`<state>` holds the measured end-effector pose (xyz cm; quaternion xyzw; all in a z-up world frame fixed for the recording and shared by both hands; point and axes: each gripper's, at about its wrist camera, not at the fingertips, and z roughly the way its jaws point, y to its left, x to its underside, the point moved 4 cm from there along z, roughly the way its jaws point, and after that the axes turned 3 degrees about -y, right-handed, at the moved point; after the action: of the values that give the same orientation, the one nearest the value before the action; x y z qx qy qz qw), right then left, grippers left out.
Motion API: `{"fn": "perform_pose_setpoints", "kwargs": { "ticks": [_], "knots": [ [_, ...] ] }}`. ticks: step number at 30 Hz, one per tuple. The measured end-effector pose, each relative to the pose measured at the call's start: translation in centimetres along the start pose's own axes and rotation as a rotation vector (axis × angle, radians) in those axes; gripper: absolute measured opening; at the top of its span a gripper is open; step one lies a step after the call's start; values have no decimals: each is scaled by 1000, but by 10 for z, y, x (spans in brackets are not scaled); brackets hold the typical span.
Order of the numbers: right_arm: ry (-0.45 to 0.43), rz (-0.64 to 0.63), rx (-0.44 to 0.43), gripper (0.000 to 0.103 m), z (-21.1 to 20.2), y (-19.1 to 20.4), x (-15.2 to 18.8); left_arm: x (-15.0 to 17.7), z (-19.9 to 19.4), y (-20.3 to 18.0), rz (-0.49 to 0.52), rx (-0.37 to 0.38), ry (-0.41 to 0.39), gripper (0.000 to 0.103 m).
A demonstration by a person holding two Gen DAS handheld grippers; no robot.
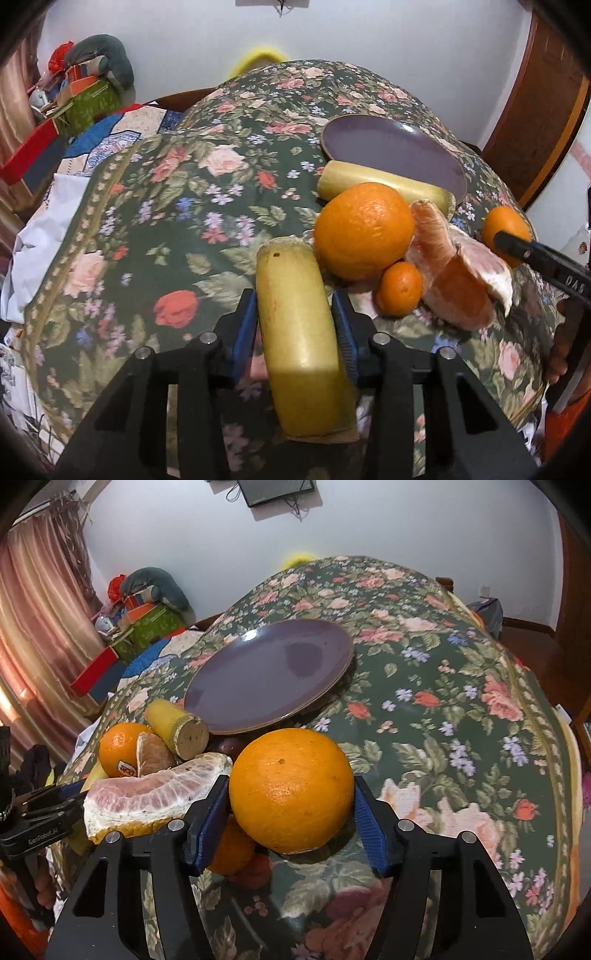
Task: Organize fruits
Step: 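Grasp the yellow corn cob with the left tool while the right tool grasps the large orange, then set the corn cob on the purple plate with the left tool while the right sets the orange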
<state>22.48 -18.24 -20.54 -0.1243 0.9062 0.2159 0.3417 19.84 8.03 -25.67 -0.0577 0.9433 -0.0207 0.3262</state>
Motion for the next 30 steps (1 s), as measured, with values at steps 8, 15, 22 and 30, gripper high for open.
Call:
{"fn": "perform_pose_setpoints", "kwargs": {
  "ticks": [8, 15, 22, 30],
  "knots": [
    [-33, -1, -5, 60, -15, 2, -7, 3, 10, 5, -41, 45, 24, 42],
    [-53, -17, -11, 60, -29, 7, -10, -2, 0, 8, -71, 34, 12, 39],
    [-109, -38, 2, 60, -48, 13, -22, -24, -47, 7, -75, 43, -107, 38],
    [-177, -66, 0, 60, -63, 23, -43, -66, -82, -14, -31, 59, -244, 38]
  ]
}}
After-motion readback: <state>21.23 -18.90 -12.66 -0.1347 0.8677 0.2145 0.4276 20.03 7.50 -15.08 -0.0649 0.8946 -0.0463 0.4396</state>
